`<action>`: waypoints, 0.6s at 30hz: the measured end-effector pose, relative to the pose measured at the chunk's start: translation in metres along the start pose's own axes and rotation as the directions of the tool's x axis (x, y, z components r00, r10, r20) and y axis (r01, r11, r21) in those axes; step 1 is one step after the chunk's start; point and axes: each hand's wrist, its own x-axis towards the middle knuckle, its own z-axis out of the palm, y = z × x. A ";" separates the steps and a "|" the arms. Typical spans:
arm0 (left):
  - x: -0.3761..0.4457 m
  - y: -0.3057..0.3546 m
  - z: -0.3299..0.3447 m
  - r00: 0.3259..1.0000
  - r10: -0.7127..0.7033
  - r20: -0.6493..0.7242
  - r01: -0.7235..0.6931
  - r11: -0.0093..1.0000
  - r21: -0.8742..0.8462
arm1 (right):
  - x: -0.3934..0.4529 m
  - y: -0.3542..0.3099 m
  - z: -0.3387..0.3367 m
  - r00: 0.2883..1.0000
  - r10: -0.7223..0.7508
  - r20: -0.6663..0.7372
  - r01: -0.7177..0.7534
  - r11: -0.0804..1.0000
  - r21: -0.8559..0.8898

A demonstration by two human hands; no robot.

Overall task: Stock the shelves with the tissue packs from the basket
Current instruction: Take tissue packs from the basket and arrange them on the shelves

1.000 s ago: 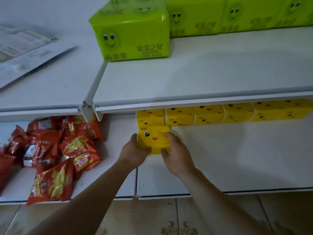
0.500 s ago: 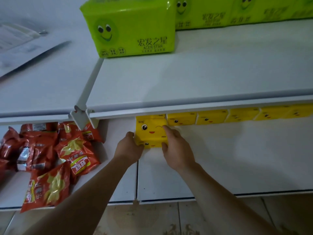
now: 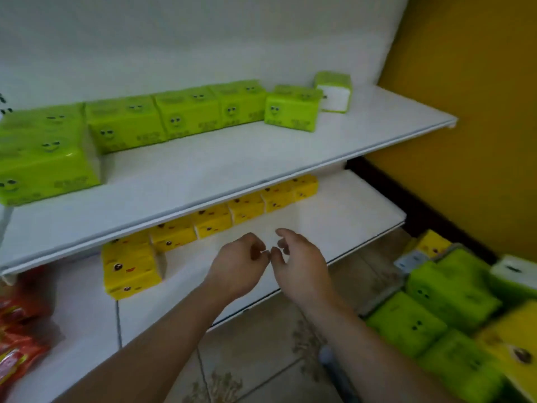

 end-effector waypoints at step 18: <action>-0.060 0.253 0.146 0.800 0.441 0.406 -0.401 0.897 -0.185 | -0.146 0.112 -0.302 0.890 0.284 -0.357 -0.437 0.758 -0.485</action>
